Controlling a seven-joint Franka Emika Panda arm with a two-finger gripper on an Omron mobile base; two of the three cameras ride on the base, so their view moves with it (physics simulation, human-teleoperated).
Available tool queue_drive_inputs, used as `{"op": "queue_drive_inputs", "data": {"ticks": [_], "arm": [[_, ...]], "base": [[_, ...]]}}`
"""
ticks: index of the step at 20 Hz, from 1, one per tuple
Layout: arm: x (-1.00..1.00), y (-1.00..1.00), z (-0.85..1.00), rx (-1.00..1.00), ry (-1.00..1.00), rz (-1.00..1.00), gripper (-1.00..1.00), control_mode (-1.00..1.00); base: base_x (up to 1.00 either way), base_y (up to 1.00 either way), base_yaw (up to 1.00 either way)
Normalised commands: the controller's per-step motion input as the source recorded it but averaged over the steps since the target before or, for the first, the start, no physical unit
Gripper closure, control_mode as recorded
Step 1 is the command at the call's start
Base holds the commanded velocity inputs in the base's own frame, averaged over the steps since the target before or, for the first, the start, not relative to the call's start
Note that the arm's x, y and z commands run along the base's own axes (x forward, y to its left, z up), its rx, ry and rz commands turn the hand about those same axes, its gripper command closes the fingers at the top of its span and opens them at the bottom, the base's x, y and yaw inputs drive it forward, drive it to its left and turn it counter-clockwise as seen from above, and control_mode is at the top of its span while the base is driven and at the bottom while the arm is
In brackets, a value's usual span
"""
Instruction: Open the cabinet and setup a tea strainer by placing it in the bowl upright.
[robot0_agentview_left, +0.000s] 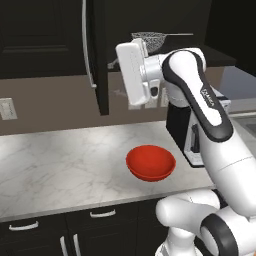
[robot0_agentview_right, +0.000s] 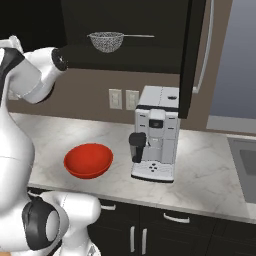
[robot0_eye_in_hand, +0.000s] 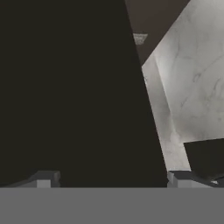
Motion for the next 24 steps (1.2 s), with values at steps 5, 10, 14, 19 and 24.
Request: {"op": "queue_drive_inputs", "data": {"ticks": [5, 10, 14, 19, 24], "arm": [[0.0, -0.72, -0.04, -0.23, -0.04, 0.0, -1.0, -1.0], [0.0, -0.63, -0.22, -0.45, -0.12, 0.03, -1.0, -1.0], [0.0, -0.38, -0.46, -0.66, -0.06, 0.09, -1.0, -1.0], [-0.01, -0.35, -0.64, -0.64, 0.02, 0.03, -1.0, -1.0], [0.0, -0.5, -0.38, -0.56, -0.05, 0.04, -1.0, -1.0]], "base": [[0.0, 0.0, 0.0], [0.0, 0.0, 0.0], [0.0, 0.0, 0.0], [0.0, 0.0, 0.0], [0.0, 0.0, 0.0]]}}
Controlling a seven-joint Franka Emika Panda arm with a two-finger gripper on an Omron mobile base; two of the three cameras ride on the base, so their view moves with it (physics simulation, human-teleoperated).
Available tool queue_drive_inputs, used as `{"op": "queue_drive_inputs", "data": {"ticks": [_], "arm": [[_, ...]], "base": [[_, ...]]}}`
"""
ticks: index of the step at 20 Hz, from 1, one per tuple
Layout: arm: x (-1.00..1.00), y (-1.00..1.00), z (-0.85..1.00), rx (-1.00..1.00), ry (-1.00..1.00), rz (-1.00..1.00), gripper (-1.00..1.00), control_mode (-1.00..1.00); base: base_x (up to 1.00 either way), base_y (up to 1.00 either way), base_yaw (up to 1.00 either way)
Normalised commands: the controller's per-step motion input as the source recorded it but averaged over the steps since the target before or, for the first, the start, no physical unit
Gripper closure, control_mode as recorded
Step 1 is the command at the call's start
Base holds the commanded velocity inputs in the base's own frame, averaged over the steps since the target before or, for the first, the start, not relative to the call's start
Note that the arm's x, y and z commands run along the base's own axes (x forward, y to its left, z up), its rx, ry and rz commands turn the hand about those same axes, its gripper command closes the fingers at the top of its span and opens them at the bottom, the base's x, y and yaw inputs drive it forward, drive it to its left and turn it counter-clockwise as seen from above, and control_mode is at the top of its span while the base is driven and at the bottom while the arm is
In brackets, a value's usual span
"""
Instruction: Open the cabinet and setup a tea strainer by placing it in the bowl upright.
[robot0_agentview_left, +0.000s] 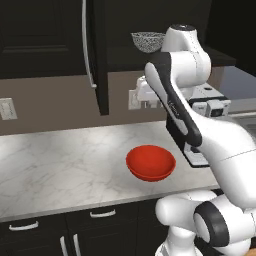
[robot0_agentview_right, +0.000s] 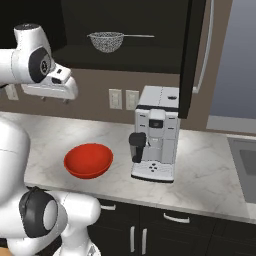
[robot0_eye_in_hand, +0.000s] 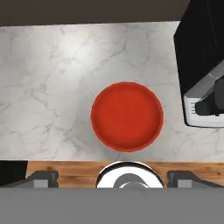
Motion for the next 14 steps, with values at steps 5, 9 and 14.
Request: {"op": "queue_drive_inputs", "data": {"ticks": [5, 9, 14], "arm": [[0.07, -0.47, 0.1, -0.43, -0.19, 0.12, -1.0, -1.0], [0.25, -0.15, 0.56, -0.3, -0.07, 0.0, -1.0, -1.0], [0.11, 0.0, 0.66, -0.32, -0.22, 0.09, -1.0, -1.0]], "base": [[0.0, 0.0, 0.0], [0.0, 0.0, 0.0], [0.0, 0.0, 0.0]]}}
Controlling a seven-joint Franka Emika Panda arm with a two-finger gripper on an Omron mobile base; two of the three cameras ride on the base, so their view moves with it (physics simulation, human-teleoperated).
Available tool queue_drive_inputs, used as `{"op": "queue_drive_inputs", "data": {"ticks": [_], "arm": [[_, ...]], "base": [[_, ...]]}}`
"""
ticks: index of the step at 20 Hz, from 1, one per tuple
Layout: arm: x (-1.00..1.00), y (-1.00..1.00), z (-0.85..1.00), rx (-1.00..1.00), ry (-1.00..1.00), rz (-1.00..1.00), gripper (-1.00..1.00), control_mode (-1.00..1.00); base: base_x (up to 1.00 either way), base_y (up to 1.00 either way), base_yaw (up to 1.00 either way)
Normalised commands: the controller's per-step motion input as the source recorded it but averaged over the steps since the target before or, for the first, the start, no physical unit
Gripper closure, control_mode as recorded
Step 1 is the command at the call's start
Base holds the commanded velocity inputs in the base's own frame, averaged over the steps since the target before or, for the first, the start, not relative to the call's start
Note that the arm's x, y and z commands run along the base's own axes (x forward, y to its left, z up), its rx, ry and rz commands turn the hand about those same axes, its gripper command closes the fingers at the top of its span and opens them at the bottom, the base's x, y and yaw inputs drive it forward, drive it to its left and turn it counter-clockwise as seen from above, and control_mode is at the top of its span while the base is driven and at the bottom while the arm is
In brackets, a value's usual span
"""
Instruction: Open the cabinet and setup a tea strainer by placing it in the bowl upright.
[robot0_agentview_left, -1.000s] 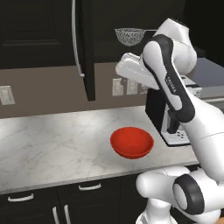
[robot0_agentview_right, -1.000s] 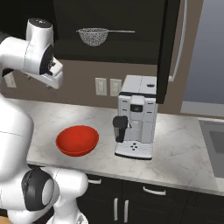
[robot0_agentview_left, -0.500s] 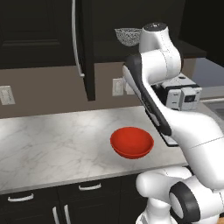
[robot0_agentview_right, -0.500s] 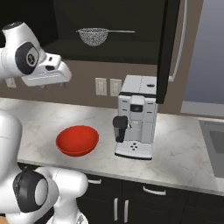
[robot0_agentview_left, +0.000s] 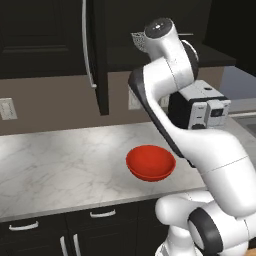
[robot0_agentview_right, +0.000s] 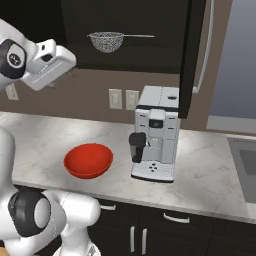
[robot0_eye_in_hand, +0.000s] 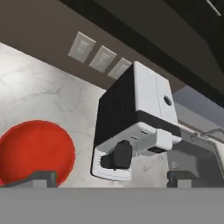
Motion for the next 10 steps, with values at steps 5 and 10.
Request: {"op": "queue_drive_inputs", "data": {"ticks": [5, 10], "arm": [[0.19, -0.07, 0.38, -0.35, -0.25, 0.21, -1.0, -1.0], [0.23, -0.16, 0.51, -0.22, -0.27, 0.26, -1.0, -1.0]], "base": [[0.0, 0.0, 0.0], [0.0, 0.0, 0.0]]}}
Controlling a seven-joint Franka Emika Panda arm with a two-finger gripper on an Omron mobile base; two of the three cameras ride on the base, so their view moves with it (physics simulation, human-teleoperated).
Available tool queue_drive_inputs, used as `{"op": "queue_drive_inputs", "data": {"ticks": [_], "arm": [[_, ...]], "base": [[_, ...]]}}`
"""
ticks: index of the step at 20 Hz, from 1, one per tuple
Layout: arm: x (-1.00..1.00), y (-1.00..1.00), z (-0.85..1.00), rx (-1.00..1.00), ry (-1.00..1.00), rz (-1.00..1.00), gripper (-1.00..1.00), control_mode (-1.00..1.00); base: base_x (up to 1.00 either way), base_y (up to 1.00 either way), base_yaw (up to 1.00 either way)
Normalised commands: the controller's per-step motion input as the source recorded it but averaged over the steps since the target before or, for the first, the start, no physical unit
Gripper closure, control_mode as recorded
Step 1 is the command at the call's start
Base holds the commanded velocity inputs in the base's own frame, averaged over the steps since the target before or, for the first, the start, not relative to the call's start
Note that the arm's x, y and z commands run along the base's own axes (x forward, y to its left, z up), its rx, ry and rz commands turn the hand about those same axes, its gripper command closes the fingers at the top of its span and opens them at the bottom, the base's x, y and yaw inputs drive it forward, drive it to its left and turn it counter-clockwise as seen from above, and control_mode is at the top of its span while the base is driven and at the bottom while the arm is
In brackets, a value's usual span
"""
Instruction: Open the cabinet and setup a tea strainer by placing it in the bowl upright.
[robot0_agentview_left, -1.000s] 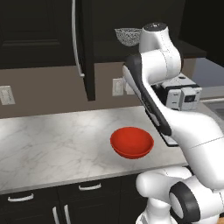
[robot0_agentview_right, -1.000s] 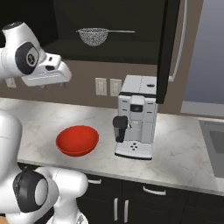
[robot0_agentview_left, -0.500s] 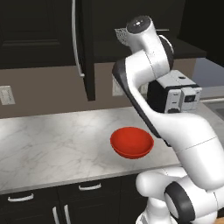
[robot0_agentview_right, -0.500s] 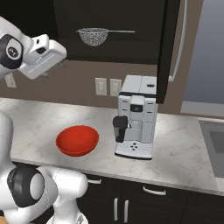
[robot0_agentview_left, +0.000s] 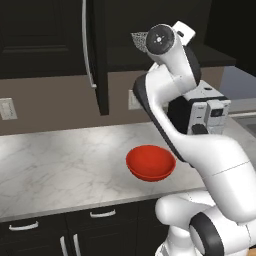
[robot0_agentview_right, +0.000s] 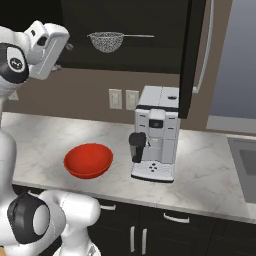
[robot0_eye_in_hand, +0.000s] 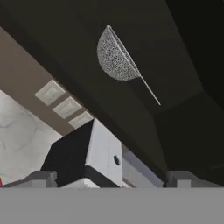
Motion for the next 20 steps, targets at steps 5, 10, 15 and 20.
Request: {"op": "queue_drive_inputs", "data": {"ticks": [5, 10, 15, 20], "arm": [[0.13, -0.01, 0.6, -0.11, 0.0, 0.04, -1.0, -1.0], [0.15, 0.0, 0.03, -0.06, 0.01, 0.0, -1.0, -1.0], [0.13, 0.0, 0.0, 0.0, 0.0, 0.0, -1.0, -1.0], [0.2, 0.02, -0.01, 0.0, 0.0, 0.0, -1.0, -1.0]], "base": [[0.0, 0.0, 0.0], [0.0, 0.0, 0.0], [0.0, 0.0, 0.0], [0.0, 0.0, 0.0]]}}
